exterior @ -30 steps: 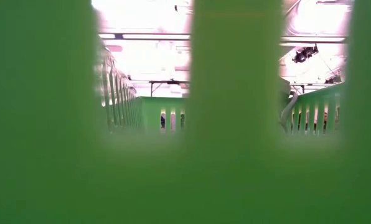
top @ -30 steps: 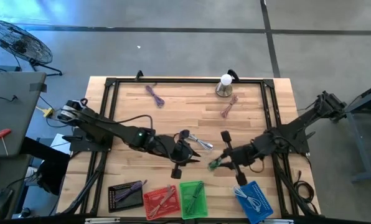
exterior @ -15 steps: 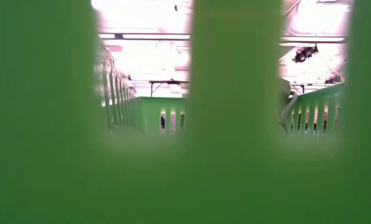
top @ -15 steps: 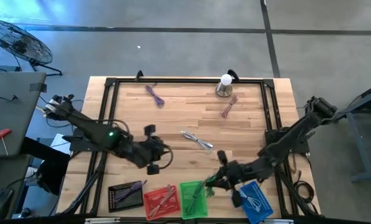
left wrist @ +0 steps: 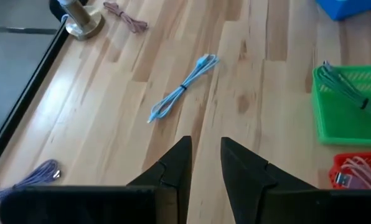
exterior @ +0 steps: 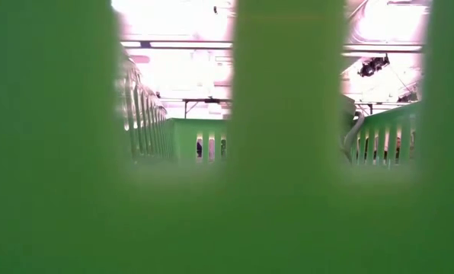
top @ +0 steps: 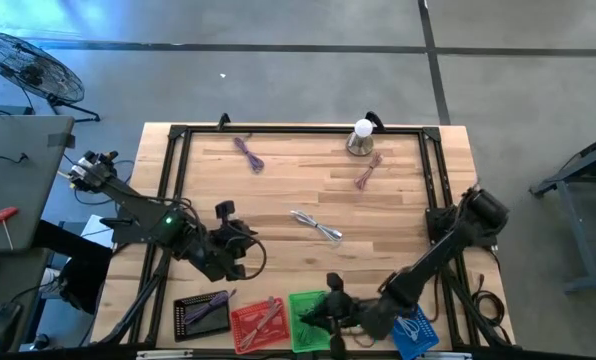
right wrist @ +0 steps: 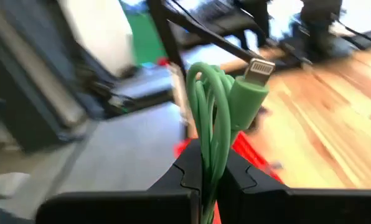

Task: Pick & Place USB Port
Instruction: Put the green charger cable into the green bin, then put the light blue charger cable into the blue bin

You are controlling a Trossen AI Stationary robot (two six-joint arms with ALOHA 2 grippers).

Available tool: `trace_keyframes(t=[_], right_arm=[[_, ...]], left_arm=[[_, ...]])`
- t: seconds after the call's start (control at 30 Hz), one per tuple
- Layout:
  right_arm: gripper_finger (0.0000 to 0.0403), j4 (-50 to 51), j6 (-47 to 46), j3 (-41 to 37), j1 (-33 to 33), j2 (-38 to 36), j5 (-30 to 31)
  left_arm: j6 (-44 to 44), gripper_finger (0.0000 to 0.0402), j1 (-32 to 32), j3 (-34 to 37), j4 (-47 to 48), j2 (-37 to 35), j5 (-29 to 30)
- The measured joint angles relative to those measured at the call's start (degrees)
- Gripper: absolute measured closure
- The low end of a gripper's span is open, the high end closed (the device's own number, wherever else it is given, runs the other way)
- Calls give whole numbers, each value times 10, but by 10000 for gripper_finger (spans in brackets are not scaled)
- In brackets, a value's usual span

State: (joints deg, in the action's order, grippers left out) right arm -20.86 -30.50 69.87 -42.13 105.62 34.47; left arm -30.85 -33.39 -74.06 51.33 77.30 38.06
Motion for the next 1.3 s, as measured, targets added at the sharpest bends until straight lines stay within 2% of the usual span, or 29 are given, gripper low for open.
trace_keyframes(t=[0.13, 0.23, 0.33, 0.43, 0.8, 0.93, 1.1, 1.2, 1.3], right_arm=[[395, 138, -83, 64, -3, 39, 47], [395, 205, -169, 85, 0, 65, 53], [395, 227, -243, 86, 6, 85, 49], [392, 222, -265, 84, 10, 93, 60], [296, 172, -243, 85, 14, 93, 51], [289, 166, -242, 85, 14, 93, 34], [287, 149, -191, 84, 18, 86, 5], [288, 177, -148, 84, 28, 58, -10], [296, 251, -105, 84, 46, 18, -13]], left_arm=[[4, 321, 0, 0, 9, 0, -1], [4, 321, 0, 0, 24, 0, -2], [6, 321, 0, 0, 38, 0, -3], [6, 321, 0, 0, 50, 0, -3], [58, 321, 0, 0, 64, 0, -2], [71, 321, 0, 0, 63, 0, -2], [86, 321, 0, 0, 63, 0, -2], [87, 321, 0, 0, 63, 0, 1], [107, 321, 0, 0, 63, 0, 5]])
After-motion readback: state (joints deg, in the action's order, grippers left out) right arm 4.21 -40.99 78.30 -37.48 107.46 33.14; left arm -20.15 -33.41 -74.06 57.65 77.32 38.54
